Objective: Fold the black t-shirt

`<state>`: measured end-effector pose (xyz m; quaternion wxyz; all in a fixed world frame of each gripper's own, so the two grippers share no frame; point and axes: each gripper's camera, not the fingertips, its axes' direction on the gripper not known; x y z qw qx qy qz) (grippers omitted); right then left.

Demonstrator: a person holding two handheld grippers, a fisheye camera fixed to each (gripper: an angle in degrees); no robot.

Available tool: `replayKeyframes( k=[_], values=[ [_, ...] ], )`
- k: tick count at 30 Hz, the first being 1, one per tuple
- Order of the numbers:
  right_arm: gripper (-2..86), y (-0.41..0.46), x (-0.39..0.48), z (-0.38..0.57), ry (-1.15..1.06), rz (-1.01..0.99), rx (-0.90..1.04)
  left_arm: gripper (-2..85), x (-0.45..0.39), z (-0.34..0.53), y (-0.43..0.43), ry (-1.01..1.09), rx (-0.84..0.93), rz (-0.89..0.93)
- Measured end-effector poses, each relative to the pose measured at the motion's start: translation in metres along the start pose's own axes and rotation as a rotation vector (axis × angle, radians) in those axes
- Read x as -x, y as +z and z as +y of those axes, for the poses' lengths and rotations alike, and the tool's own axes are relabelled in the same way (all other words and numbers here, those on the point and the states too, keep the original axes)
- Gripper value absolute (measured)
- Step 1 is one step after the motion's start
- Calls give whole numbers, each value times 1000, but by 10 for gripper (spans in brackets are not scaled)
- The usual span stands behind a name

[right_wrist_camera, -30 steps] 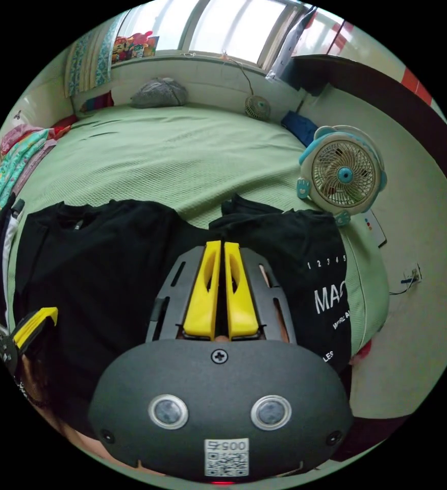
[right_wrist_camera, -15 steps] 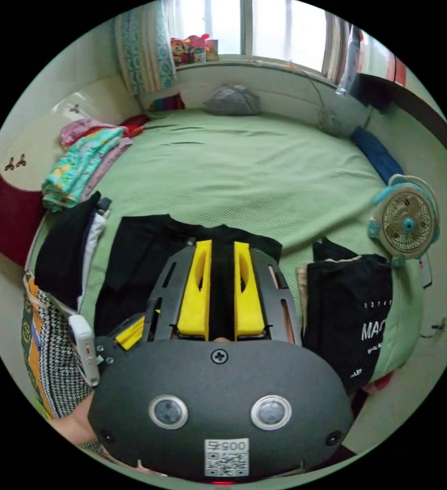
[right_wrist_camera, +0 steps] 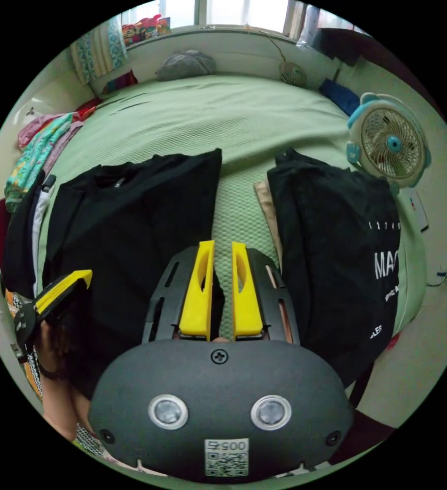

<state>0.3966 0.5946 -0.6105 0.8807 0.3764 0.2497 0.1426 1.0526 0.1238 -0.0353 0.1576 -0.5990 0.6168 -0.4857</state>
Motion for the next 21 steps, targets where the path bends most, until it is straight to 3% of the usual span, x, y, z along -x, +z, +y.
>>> replayKeyframes(
  k=[3,8,12,17,21],
  values=[
    [39,12,0,3,-75,-53,88,-6,0,-2,2,-1,3,2],
    [-2,11,18,9,-233,116,66,-6,2,-5,6,-6,10,-3],
    [-8,4,1,3,-111,284,0,-6,4,-5,7,-13,8,-1],
    [2,-4,5,6,-136,145,-39,-6,9,-6,6,-25,8,17],
    [65,-8,35,1,-222,31,-117,-6,11,-6,7,-29,13,14]
  ],
)
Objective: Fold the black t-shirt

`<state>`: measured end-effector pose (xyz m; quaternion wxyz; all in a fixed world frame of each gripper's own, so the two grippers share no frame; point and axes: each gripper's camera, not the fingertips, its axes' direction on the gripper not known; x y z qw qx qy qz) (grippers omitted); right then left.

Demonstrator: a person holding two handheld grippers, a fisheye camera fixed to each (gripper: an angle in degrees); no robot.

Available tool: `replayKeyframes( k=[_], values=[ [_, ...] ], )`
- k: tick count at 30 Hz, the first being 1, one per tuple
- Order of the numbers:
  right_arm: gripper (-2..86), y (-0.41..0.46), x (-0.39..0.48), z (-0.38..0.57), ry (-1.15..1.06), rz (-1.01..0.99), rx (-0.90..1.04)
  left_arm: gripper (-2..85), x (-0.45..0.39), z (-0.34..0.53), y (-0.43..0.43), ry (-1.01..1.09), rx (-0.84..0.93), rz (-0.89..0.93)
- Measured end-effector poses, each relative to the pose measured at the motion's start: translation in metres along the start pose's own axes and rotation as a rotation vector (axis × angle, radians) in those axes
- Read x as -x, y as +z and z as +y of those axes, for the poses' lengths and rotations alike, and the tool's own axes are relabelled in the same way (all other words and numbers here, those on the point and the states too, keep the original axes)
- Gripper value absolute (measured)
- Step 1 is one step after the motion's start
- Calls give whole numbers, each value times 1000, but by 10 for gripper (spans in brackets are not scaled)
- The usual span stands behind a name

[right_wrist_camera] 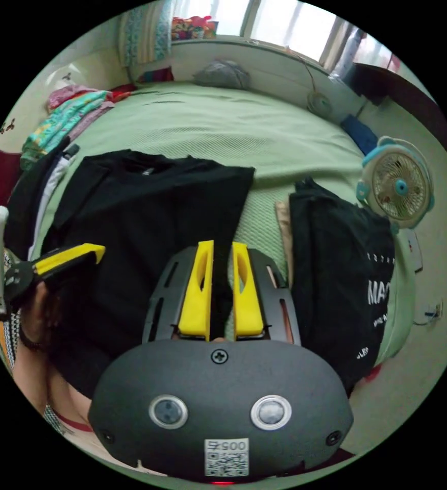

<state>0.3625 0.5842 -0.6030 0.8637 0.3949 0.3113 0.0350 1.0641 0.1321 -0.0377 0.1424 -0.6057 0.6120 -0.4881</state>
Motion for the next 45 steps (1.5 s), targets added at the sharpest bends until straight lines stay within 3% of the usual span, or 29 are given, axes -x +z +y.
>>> replayKeyframes(
  k=[9,20,27,30,34,37,45],
  values=[
    [91,49,30,-49,12,-27,75,-7,7,-1,-1,12,7,4],
    [-4,21,19,-47,94,-66,-58,-7,21,-1,-13,6,-11,63],
    [36,27,22,-68,96,-186,27,-7,28,5,-17,-11,4,66],
    [40,14,10,-57,125,-223,-37,-7,32,8,-19,-9,13,59],
    [48,3,-5,-30,80,-127,-58,-7,35,11,-24,-7,15,65],
    [58,10,-17,-5,72,-27,-1,-7,35,13,-28,2,12,65],
    [40,48,-15,29,109,-48,180,-7,36,25,-36,-5,20,56]
  ],
)
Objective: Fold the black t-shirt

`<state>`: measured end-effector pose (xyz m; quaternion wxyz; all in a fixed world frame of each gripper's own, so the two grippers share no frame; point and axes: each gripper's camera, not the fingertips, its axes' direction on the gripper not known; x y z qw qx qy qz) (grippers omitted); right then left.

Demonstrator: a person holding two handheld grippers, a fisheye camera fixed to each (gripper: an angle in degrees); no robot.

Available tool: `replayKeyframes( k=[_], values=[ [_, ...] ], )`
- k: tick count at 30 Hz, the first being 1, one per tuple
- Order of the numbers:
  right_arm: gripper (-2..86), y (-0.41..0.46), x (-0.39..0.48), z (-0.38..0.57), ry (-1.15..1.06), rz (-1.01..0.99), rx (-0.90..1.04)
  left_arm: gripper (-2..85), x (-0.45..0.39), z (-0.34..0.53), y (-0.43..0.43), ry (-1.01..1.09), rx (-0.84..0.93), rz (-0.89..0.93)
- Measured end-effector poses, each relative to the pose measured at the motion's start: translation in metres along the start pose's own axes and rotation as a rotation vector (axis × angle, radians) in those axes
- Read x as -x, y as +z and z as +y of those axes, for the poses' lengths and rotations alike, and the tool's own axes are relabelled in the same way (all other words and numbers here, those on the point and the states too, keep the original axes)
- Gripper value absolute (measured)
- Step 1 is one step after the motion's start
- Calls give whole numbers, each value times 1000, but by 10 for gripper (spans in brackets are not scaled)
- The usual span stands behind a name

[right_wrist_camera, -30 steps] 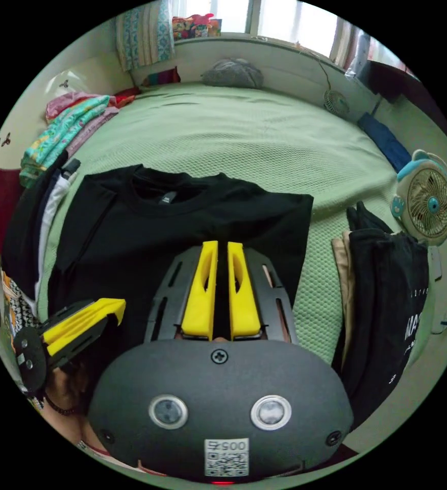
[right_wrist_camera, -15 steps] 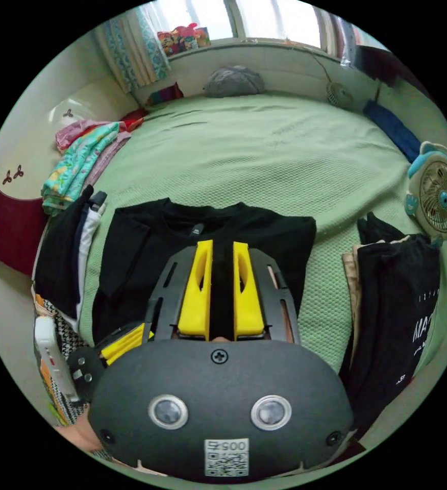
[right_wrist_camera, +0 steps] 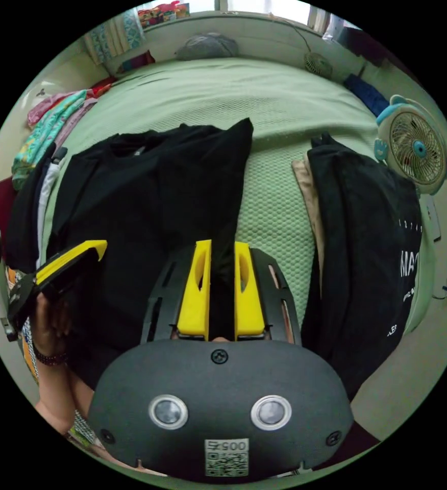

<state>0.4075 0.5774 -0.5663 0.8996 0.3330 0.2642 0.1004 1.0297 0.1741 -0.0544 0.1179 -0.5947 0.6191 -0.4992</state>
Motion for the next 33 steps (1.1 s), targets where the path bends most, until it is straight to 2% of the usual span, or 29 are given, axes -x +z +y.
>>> replayKeyframes(
  k=[5,10,15,21,26,33],
  values=[
    [-1,-5,-3,7,1,104,-53,-6,0,14,-14,25,-26,-27],
    [32,3,-15,18,40,17,-45,-6,-5,32,-36,130,-97,-12],
    [57,-23,-10,61,1,44,-154,-4,6,59,-77,149,-130,-185],
    [80,-28,-12,118,-15,27,-151,19,57,102,-114,62,-83,-211],
    [98,-18,-20,154,49,-32,-109,102,104,134,-118,-47,-36,-172],
    [103,-13,-23,176,104,-60,-117,132,130,144,-113,-67,-37,-180]
  ],
)
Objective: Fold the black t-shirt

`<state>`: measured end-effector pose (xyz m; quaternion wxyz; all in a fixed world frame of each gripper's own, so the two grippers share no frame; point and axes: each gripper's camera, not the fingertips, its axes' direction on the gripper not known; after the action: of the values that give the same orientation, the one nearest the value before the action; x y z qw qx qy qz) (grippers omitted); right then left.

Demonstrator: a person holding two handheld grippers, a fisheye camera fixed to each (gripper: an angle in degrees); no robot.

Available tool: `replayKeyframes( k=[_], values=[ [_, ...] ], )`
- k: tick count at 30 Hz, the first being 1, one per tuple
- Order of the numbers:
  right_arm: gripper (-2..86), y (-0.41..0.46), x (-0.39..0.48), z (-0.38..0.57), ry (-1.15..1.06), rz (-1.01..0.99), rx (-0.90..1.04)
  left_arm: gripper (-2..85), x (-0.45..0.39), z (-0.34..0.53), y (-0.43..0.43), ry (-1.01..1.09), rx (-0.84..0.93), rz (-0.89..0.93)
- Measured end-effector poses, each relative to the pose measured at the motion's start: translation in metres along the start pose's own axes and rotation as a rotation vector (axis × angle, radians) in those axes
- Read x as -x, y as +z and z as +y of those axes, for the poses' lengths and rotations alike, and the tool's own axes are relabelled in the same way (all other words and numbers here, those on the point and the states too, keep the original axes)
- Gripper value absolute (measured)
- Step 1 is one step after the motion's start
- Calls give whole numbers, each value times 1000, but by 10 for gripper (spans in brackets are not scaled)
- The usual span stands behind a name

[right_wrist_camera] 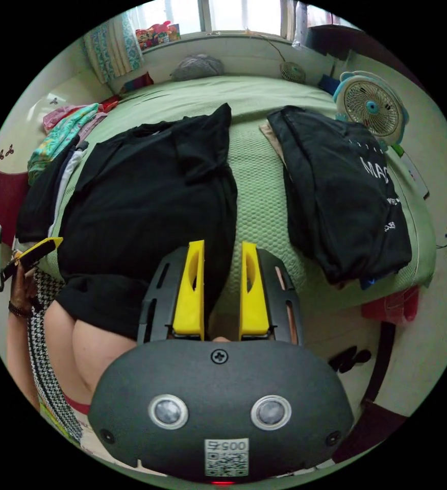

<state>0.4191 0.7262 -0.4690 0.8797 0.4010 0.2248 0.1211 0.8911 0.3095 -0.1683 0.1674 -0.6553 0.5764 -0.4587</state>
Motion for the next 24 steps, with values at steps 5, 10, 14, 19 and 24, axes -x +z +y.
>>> replayKeyframes(
  k=[5,10,14,19,24],
  values=[
    [93,8,5,8,-22,31,13,128,7,5,16,12,-11,-8],
    [78,9,6,22,-25,63,-32,126,4,12,14,56,-36,-76],
    [56,7,0,36,25,44,-72,121,10,7,10,36,9,-72],
    [-5,3,-2,42,-15,-13,-54,49,15,6,3,86,49,3],
    [-11,-16,-14,31,-44,-88,-73,18,28,-3,-14,98,30,100]
  ],
)
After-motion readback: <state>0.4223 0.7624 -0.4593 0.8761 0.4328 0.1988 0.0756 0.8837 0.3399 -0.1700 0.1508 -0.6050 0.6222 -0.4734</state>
